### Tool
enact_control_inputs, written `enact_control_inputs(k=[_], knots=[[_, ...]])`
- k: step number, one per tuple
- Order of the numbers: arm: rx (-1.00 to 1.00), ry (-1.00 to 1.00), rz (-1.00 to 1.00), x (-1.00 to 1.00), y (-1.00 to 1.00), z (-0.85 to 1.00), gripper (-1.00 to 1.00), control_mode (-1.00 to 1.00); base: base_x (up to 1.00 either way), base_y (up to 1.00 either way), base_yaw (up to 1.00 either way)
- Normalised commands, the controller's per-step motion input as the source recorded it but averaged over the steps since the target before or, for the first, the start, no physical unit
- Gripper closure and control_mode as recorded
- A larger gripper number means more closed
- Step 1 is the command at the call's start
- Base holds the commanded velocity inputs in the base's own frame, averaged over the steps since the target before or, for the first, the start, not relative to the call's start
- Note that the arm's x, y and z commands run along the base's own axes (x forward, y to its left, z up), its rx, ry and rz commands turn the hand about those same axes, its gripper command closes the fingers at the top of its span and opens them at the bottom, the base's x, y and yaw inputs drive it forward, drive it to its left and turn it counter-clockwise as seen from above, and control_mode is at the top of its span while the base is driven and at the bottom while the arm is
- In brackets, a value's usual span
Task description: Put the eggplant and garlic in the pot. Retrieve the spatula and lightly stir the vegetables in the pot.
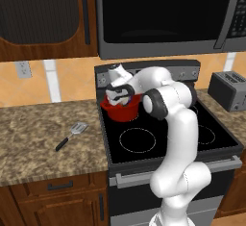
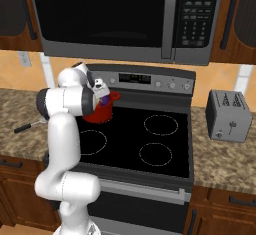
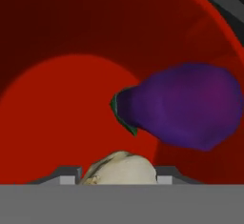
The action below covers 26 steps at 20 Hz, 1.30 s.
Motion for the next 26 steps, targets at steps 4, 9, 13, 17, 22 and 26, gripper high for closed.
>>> enact_control_inputs(k=[4,9,13,17,22,26], knots=[[0.02,-0.05,-0.20,0.02,0.00,-0.14,1.00,-1.00,0.00,0.00,0.00],[0.05,-0.15,-0.15,0.16,0.00,0.02,1.00,-1.00,0.00,0.00,0.00],[0.07,-0.06,-0.12,0.17,0.00,-0.18,1.00,-1.00,0.00,0.00,0.00],[0.06,-0.06,-0.11,0.03,0.00,-0.08,-1.00,-1.00,0.00,0.00,0.00],[0.06,-0.10,-0.09,-0.09,0.00,0.08,-1.00,-1.00,0.00,0.00,0.00],[0.05,-0.16,-0.07,-0.25,0.00,0.31,-1.00,-1.00,0.00,0.00,0.00]])
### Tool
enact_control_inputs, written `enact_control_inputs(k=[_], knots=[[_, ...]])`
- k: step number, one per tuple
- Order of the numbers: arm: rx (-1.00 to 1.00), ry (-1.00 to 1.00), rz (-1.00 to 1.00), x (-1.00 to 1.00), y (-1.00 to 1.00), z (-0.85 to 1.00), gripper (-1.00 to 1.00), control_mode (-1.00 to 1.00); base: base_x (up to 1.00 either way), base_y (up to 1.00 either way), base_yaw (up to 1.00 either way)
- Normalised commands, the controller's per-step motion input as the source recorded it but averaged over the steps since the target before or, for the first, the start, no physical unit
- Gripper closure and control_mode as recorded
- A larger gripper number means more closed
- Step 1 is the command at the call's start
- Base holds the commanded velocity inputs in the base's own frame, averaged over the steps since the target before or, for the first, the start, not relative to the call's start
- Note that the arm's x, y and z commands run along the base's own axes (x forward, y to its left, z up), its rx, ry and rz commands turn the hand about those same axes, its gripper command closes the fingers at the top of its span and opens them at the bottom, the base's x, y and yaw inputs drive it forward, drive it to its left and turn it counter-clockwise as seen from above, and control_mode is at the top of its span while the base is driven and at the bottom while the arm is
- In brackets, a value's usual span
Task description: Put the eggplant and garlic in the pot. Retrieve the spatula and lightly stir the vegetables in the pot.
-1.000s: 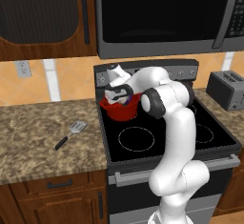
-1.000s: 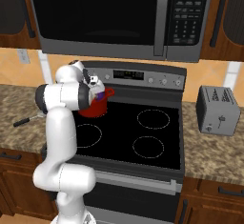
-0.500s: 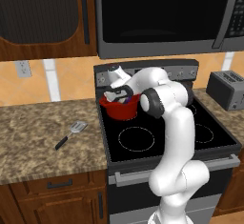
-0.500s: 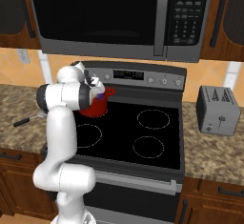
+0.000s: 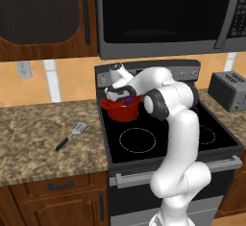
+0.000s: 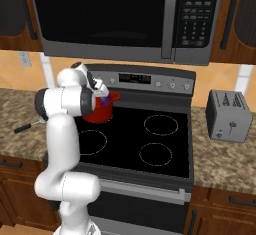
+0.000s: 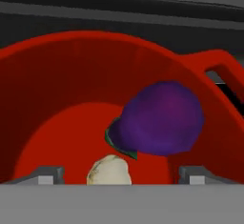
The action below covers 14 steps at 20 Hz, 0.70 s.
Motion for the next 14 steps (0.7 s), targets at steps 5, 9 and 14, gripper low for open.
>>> enact_control_inputs(k=[5,9,14], knots=[[0.02,-0.24,0.00,-0.92,0.00,0.51,-1.00,-1.00,0.00,0.00,0.00],[0.00,-0.24,0.00,-1.00,0.00,0.77,-1.00,-1.00,0.00,0.00,0.00],[0.00,-0.10,0.00,-1.00,0.18,0.68,-1.00,-1.00,0.00,0.00,0.00]])
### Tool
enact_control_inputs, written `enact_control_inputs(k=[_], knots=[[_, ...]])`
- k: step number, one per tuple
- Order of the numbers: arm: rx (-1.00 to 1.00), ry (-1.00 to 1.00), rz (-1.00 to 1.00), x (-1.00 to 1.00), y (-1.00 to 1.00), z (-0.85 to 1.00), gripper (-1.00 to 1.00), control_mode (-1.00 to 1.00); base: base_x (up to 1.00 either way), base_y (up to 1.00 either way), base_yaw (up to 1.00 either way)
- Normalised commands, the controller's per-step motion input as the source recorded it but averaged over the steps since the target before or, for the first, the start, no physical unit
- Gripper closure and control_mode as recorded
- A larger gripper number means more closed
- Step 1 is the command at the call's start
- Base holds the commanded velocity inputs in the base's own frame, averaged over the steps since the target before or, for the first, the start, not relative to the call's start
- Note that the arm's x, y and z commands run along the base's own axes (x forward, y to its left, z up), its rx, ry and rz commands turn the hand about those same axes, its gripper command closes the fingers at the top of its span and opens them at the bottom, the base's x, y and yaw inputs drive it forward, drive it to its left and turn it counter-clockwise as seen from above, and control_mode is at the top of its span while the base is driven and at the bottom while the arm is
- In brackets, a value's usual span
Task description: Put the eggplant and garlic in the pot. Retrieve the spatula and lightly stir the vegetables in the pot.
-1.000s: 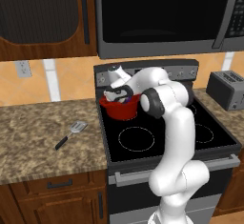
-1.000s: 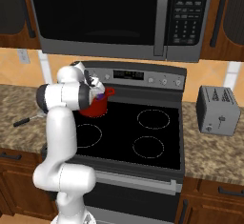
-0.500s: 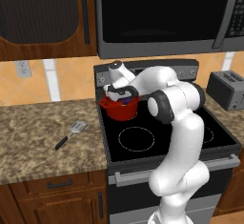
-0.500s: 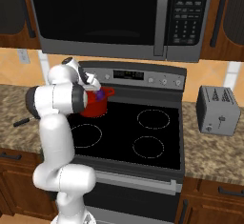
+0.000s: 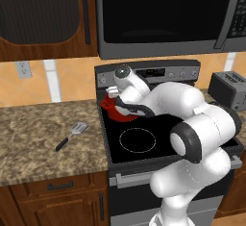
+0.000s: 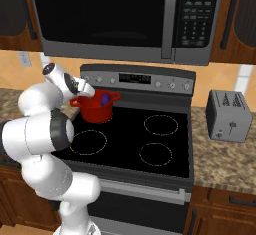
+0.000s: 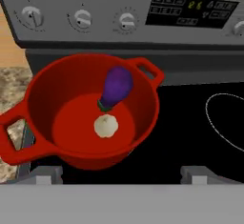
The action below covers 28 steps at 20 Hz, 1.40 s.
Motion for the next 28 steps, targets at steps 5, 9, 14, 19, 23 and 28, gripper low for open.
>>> enact_control_inputs(k=[5,9,14,19,23,28], knots=[[0.01,-0.10,0.00,-1.00,0.36,0.80,-1.00,-1.00,0.00,0.00,0.00],[0.01,-0.10,0.00,-1.00,0.48,0.86,-1.00,-1.00,0.00,0.00,0.00],[0.03,0.04,0.01,-0.52,0.70,0.61,-1.00,-1.00,0.00,0.00,0.00],[0.11,0.25,0.12,-0.04,0.93,-0.07,-1.00,-1.00,0.00,0.00,0.00],[0.10,0.29,0.14,0.00,0.85,-0.23,-1.00,-1.00,0.00,0.00,0.00],[0.04,0.32,0.08,0.00,0.84,-0.27,-1.00,-1.00,0.00,0.00,0.00]])
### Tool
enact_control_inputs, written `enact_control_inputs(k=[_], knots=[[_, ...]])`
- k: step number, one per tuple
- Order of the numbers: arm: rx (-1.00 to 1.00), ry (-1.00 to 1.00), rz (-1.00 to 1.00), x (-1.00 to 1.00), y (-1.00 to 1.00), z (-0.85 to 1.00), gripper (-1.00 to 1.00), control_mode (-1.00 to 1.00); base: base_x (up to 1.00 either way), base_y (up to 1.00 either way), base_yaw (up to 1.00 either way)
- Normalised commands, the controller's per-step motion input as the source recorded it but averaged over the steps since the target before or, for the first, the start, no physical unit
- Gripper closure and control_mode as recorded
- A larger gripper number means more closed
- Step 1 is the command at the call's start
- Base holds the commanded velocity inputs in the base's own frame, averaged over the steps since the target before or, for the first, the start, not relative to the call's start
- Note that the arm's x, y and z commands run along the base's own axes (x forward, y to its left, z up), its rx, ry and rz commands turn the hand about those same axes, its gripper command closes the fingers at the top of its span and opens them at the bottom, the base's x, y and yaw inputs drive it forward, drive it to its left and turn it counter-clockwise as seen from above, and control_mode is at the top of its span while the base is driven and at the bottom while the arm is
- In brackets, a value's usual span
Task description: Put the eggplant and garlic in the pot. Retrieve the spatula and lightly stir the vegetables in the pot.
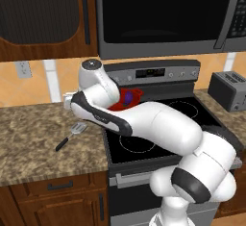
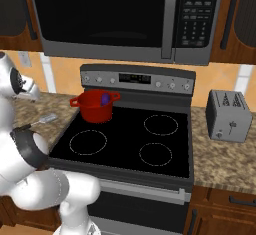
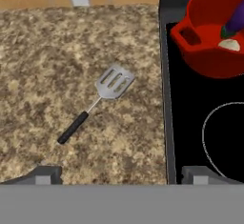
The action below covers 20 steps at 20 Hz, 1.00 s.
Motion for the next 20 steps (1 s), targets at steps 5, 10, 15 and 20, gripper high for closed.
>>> enact_control_inputs(k=[5,10,15,20], knots=[[0.00,0.33,0.00,0.00,0.67,-0.47,-1.00,-1.00,0.00,0.00,0.00],[-0.01,0.29,-0.01,0.00,0.75,-0.45,-1.00,-1.00,0.00,0.00,0.00],[-0.03,0.28,-0.03,0.05,0.57,-0.58,-1.00,-1.00,0.00,0.00,0.00],[-0.12,0.08,-0.17,0.24,0.07,-0.89,-1.00,-1.00,0.00,0.00,0.00]])
